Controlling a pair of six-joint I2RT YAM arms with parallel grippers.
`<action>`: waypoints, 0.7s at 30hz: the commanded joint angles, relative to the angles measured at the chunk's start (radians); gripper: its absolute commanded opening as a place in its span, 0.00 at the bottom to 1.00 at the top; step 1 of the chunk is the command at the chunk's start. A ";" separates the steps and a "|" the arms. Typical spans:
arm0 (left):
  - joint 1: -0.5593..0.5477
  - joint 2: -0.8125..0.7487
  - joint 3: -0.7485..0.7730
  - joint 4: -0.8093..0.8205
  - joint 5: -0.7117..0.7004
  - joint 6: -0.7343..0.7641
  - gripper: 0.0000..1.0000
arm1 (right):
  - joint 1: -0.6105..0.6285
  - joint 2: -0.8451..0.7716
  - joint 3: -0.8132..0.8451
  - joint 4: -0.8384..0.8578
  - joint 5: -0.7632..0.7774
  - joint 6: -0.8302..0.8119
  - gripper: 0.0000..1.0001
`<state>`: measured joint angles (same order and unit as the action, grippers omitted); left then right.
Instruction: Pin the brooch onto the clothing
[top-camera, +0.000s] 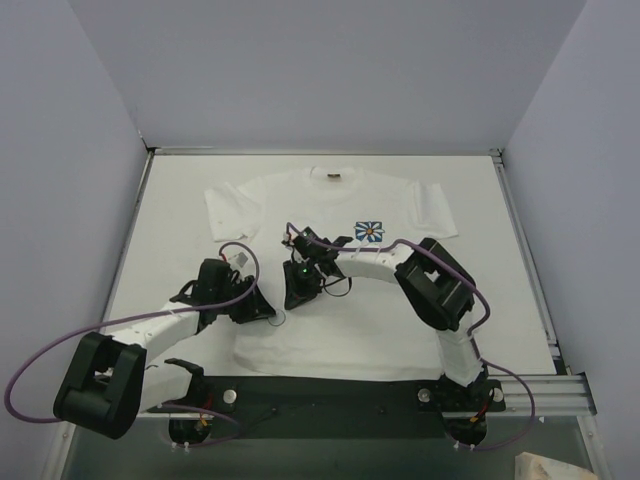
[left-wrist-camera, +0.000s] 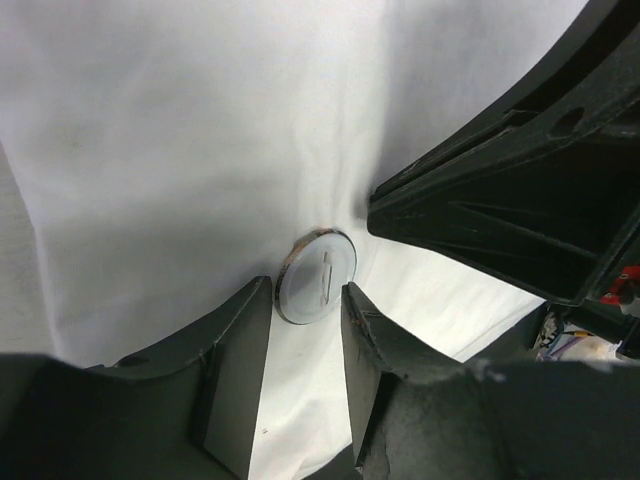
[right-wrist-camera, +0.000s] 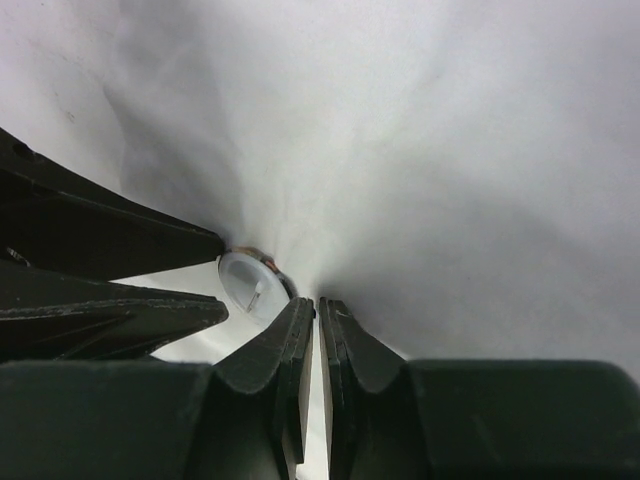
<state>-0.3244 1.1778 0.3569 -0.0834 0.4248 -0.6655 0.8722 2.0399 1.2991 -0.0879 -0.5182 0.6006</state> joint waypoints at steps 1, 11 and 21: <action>0.001 0.006 0.030 -0.018 0.015 0.009 0.45 | 0.014 -0.089 -0.012 -0.067 0.023 -0.033 0.11; 0.002 0.060 0.024 0.033 0.043 -0.011 0.42 | 0.062 -0.012 0.017 -0.093 0.001 -0.028 0.08; 0.002 0.045 0.005 0.051 0.049 -0.023 0.36 | 0.063 0.048 0.031 -0.131 0.032 -0.036 0.06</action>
<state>-0.3244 1.2266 0.3672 -0.0597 0.4610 -0.6880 0.9367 2.0449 1.3148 -0.1596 -0.5190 0.5755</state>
